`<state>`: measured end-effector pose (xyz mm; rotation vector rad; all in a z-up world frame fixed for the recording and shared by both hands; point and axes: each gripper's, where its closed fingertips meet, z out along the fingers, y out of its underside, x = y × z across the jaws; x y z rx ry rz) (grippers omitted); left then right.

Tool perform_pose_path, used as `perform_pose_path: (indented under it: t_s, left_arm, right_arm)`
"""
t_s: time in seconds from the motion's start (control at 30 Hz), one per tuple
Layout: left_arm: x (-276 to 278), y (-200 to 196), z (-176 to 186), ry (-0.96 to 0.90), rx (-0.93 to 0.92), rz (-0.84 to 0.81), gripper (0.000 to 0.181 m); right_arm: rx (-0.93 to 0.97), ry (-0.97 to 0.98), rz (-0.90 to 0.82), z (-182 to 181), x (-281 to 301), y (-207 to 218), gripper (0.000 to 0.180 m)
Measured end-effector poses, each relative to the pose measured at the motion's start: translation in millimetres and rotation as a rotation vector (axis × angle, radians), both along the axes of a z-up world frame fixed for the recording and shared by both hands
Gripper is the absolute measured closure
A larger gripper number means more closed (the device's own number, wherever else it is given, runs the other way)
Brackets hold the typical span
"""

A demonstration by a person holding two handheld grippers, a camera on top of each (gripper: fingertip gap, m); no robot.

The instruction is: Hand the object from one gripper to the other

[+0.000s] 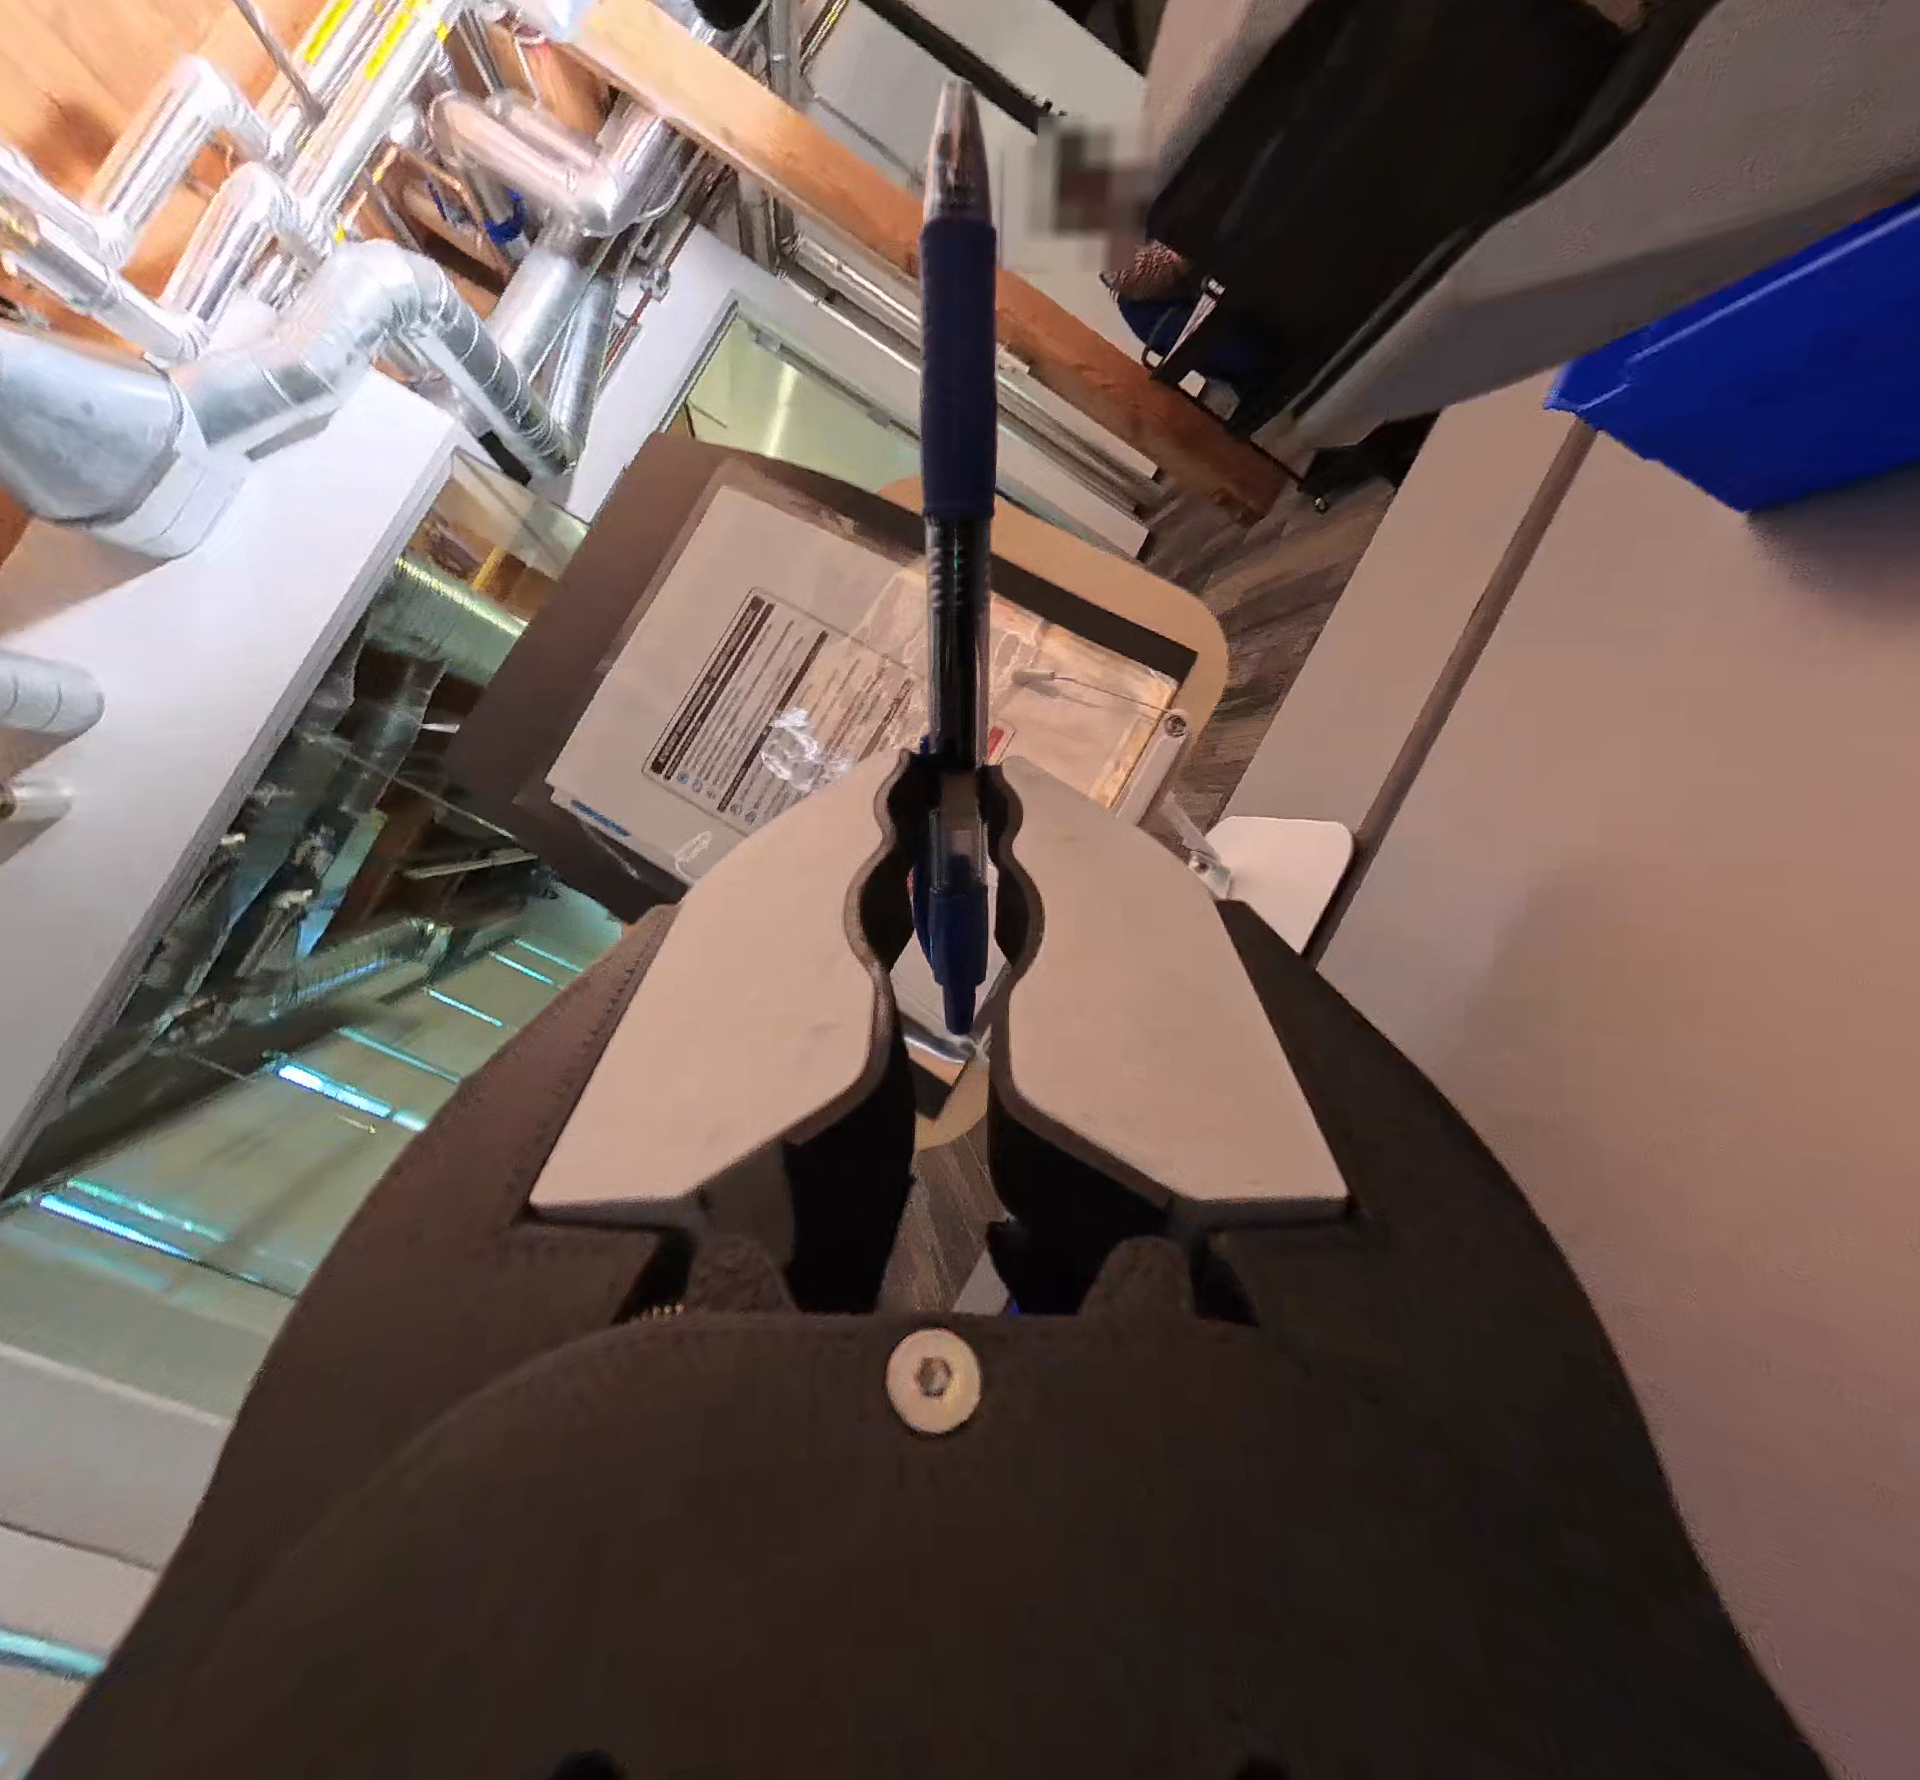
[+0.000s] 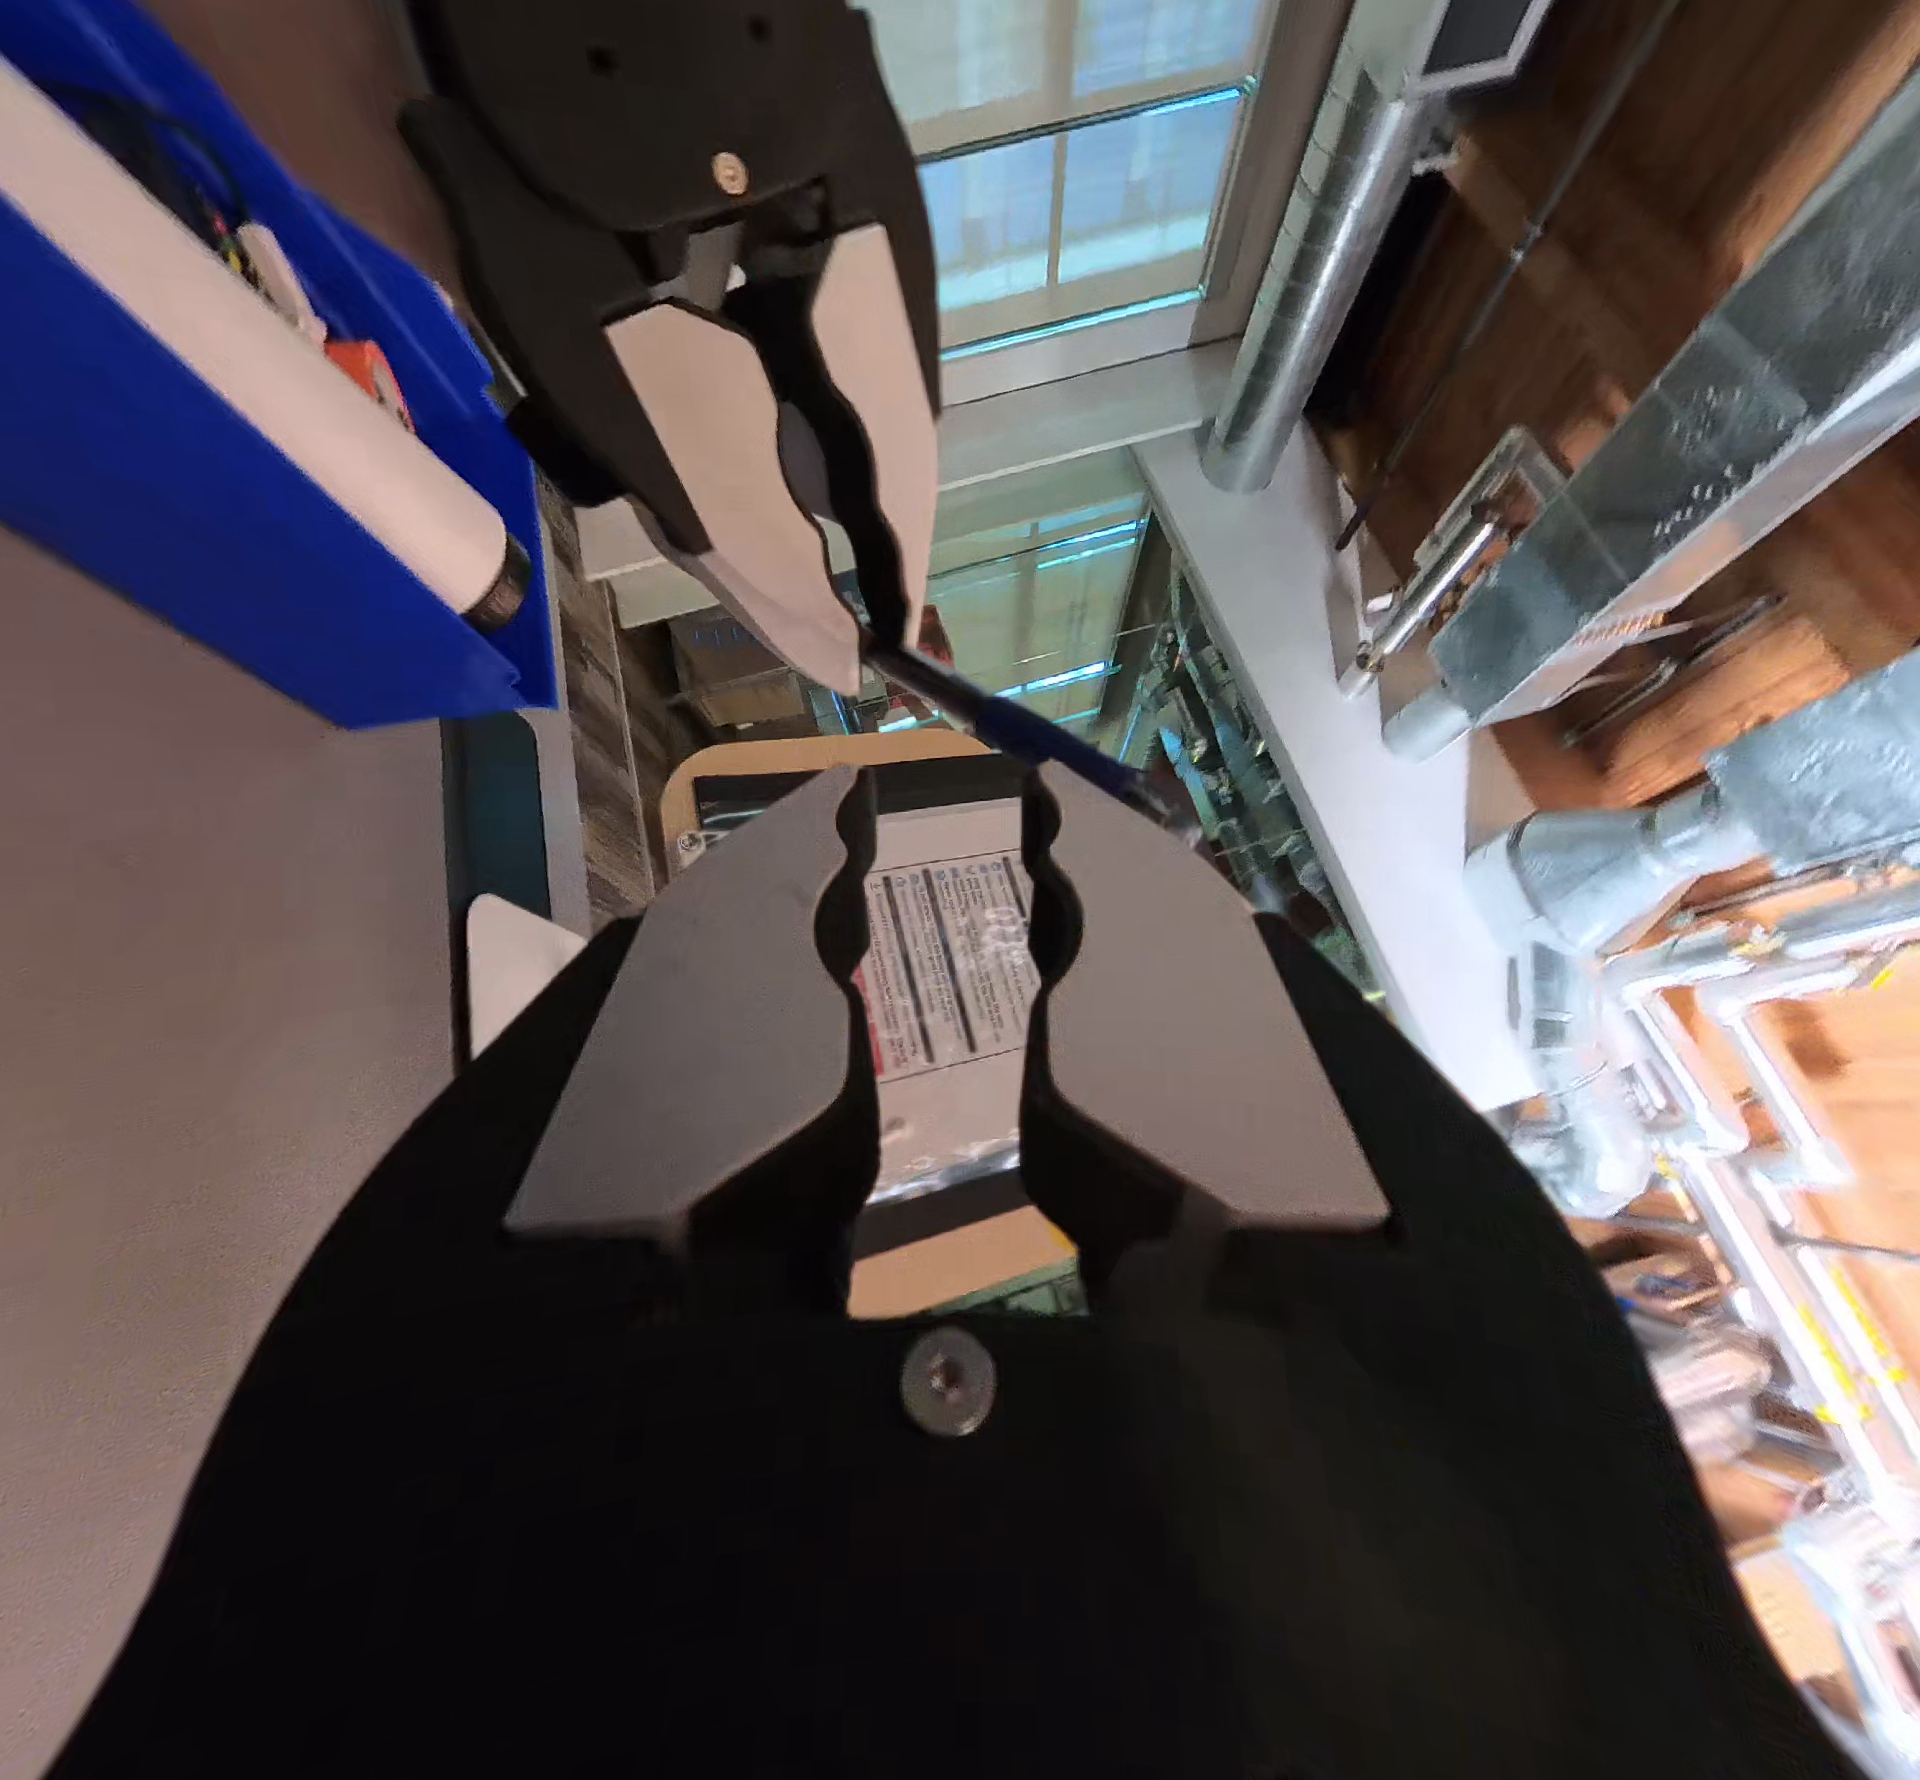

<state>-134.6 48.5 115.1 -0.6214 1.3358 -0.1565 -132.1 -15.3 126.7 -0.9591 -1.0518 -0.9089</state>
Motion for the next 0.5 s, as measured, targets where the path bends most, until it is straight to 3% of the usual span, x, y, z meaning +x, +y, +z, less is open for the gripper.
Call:
perform_pose_path:
  t_s: [0.23,0.4,0.5]
  left_arm:
    - [1.3,-9.6,-16.2,0.112,0.211,-0.011,0.170]
    - [4.5,-14.3,-26.2,0.159,0.287,-0.016,0.170]
    - [5.9,-16.1,-31.3,0.184,0.297,-0.026,0.170]
  right_arm:
    - [0.016,-0.035,0.003,8.3,8.1,-11.2,0.150]
    - [-0.124,-0.038,-0.003,-9.2,13.6,-6.2,0.148]
    - [-0.181,-0.058,-0.010,-19.3,14.8,-3.5,0.156]
